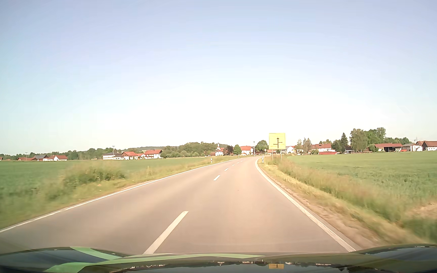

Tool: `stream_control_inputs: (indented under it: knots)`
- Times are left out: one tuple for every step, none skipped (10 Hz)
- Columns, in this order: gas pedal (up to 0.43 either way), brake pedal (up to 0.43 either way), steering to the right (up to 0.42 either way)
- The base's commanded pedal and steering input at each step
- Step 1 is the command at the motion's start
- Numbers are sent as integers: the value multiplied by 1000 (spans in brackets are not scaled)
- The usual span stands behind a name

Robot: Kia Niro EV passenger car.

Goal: Follow the waypoints while adhering to traffic rules and regulations

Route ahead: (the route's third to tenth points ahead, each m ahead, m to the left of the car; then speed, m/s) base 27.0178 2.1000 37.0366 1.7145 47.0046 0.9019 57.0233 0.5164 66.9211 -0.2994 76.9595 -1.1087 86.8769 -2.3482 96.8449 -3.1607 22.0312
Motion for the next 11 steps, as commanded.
stream_control_inputs:
  knots:
    - [79,0,7]
    - [79,0,6]
    - [87,0,6]
    - [98,0,6]
    - [98,0,6]
    - [98,0,6]
    - [98,0,6]
    - [98,0,6]
    - [87,0,6]
    - [28,0,5]
    - [20,0,5]
